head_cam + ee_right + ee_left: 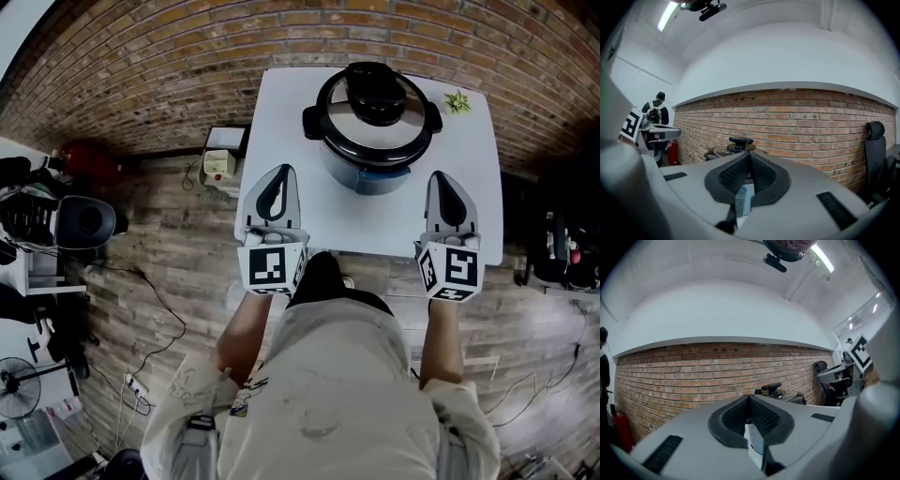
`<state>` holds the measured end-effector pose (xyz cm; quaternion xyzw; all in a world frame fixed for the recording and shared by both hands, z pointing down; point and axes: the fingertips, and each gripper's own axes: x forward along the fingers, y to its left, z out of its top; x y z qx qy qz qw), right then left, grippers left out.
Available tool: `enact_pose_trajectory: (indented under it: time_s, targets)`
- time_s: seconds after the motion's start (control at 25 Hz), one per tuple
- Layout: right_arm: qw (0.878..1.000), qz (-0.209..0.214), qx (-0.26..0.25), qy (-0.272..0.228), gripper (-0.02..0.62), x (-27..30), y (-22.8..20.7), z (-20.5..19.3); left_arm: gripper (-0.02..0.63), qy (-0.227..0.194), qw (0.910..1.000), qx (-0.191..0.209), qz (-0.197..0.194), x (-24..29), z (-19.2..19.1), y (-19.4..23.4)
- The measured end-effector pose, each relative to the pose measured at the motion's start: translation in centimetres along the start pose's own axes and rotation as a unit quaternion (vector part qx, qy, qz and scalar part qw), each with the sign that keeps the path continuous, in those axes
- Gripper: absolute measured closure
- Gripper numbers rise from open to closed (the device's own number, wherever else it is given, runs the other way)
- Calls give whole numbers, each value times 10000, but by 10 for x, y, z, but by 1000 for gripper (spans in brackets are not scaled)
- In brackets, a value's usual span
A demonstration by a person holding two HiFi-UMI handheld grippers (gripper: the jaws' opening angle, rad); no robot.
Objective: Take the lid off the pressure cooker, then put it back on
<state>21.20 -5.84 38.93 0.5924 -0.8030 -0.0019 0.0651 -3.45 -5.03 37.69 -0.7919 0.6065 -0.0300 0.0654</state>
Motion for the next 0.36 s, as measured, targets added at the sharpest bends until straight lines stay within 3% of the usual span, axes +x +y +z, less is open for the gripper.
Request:
enact_pose_trajectory:
  time_s: [0.36]
  targets:
    - [10000, 2, -39, 25, 578, 4, 0, 0, 591, -23, 10000, 1, -7, 4, 0, 0]
